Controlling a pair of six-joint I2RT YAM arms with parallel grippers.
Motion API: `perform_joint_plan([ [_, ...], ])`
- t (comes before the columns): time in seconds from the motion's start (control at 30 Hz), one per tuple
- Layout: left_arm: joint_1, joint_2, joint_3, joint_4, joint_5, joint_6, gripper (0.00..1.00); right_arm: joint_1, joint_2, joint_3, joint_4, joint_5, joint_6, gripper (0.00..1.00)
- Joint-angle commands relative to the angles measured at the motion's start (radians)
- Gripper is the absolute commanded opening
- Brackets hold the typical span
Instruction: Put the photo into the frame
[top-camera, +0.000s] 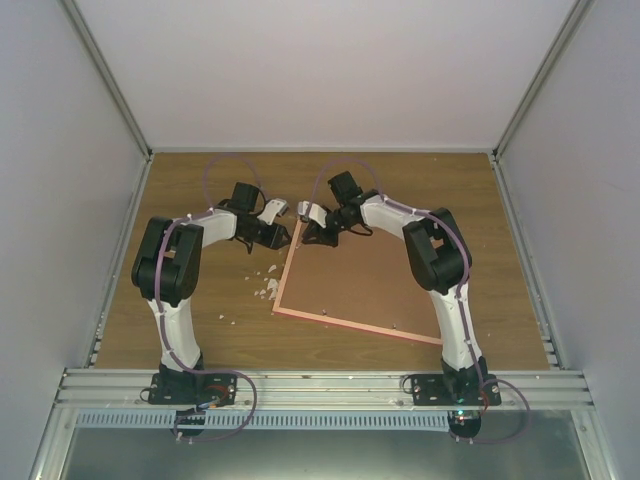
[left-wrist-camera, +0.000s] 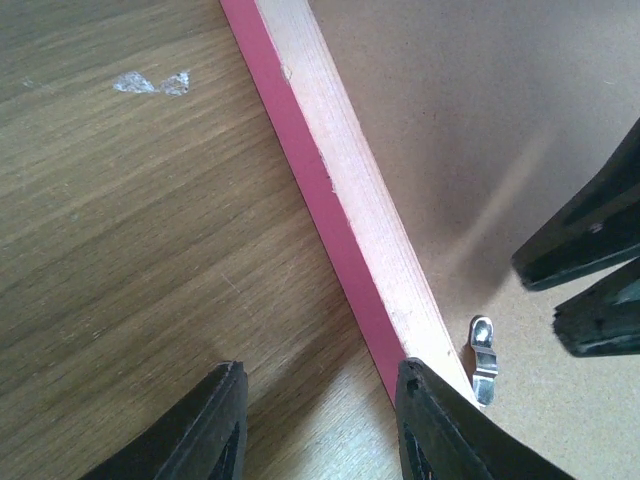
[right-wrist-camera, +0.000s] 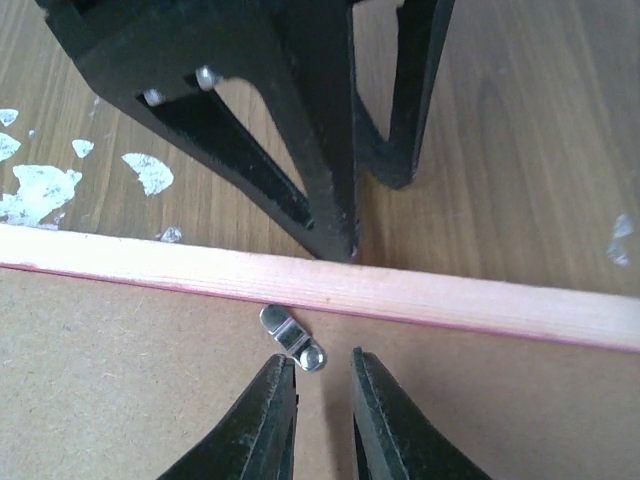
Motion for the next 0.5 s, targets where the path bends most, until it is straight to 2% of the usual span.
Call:
perform_joint_plan([
  [0.0,-0.024,0.027,-0.021,-0.002,0.015,-0.011,0.43,0.016,-0.043,-0.045,0.06,0.012,0.079,0.17],
  [0.47,-0.032,0.036,-0.019,-0.002,0.009,-0.011,0.43,0.043,-0.019,-0.091,0.059,0.08,0.09,0.12],
])
